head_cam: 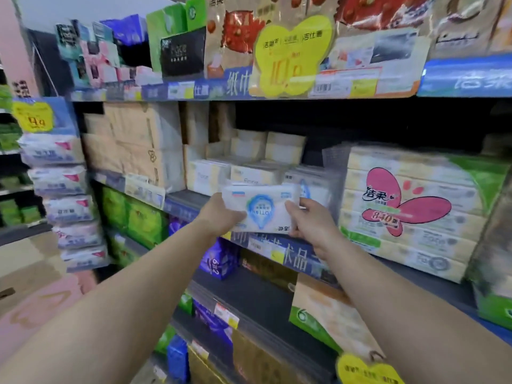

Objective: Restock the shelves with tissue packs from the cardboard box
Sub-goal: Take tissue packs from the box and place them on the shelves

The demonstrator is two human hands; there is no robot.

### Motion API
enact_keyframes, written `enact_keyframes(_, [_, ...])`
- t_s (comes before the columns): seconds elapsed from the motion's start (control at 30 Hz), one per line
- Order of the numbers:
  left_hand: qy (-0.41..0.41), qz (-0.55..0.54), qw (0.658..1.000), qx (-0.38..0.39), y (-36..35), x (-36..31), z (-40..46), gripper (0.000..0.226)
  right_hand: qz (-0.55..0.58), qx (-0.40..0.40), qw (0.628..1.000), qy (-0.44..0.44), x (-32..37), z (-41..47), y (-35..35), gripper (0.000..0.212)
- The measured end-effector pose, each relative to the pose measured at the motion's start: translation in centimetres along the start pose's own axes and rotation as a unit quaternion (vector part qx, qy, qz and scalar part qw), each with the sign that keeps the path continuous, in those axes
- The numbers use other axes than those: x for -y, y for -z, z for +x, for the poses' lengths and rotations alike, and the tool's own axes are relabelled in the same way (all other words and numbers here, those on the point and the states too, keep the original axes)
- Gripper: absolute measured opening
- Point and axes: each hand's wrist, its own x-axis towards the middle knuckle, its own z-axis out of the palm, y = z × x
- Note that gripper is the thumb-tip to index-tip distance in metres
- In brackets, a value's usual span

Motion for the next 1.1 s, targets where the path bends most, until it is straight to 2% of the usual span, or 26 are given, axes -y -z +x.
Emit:
enact_keyframes(0.13, [-0.013,-0.008,0.998,0.058,-2.0,-0.7,4.0,0.023,0.001,-0.06,0.998,-0.019,-1.7,3.0,0.0,0.025])
enact_keyframes(0.27, [-0.063,-0.008,0.991,0.118,-4.4,-0.4,9.6,0.021,-0.035,-0.149,0.988,-0.033,-2.6,5.4,0.7,0.029])
enact_keyframes(0.37, [-0.098,0.02,0.977,0.188,-5.5,0.5,12.7,0.023,-0.063,-0.145,0.986,-0.052,-3.3,6.1,0.7,0.01])
enact_keyframes(0.43, [-0.102,0.021,0.969,0.224,-5.7,1.7,14.1,0.025,-0.082,-0.152,0.983,-0.061,-3.7,6.1,0.6,0.016])
enact_keyframes(0.47, [-0.101,0.015,0.966,0.237,-5.8,2.3,14.7,0.029,-0.095,-0.163,0.98,-0.058,-3.8,6.2,0.5,0.024])
enact_keyframes(0.53, [-0.093,0.018,0.96,0.264,-5.8,3.0,15.8,0.052,-0.108,-0.171,0.978,-0.055,-3.8,6.2,0.2,0.037])
enact_keyframes(0.63, [-0.087,0.013,0.96,0.266,-5.3,1.9,16.4,0.071,-0.082,-0.175,0.98,-0.047,-3.6,5.7,-0.3,0.037])
enact_keyframes(0.7, [-0.168,0.039,0.961,0.215,-4.5,0.2,16.5,0.083,-0.094,-0.176,0.979,-0.039,-3.4,5.7,-0.5,0.035])
enact_keyframes(0.73, [-0.243,0.108,0.948,0.176,-4.1,-1.0,16.4,0.088,-0.107,-0.175,0.978,-0.032,-3.1,5.6,-0.6,0.034])
enact_keyframes(0.8, [-0.36,0.274,0.881,0.141,-4.1,-2.8,16.1,0.096,-0.116,-0.168,0.979,-0.01,-2.9,5.6,-1.0,0.037])
enact_keyframes(0.87, [-0.392,0.392,0.812,0.184,-4.6,-4.6,16.1,0.09,-0.125,-0.167,0.978,0.026,-2.5,5.7,-1.3,0.043])
enact_keyframes(0.9, [-0.391,0.41,0.796,0.214,-4.8,-5.4,16.0,0.078,-0.132,-0.169,0.976,0.041,-2.2,5.7,-1.4,0.047])
enact_keyframes(0.93, [-0.382,0.394,0.799,0.246,-4.9,-5.9,16.0,0.061,-0.134,-0.179,0.973,0.051,-2.0,5.7,-1.3,0.052])
enact_keyframes(1.0, [-0.338,0.273,0.853,0.291,-4.9,-5.9,16.1,0.032,-0.104,-0.208,0.971,0.049,-1.7,5.7,-1.1,0.07])
enact_keyframes(1.07, [-0.233,0.085,0.922,0.297,-5.1,-5.0,16.4,0.024,-0.034,-0.212,0.977,0.012,-1.8,5.7,-1.2,0.091])
enact_keyframes(1.1, [-0.164,-0.022,0.938,0.303,-5.2,-4.4,16.4,0.024,-0.009,-0.195,0.981,-0.016,-2.2,5.8,-1.3,0.099])
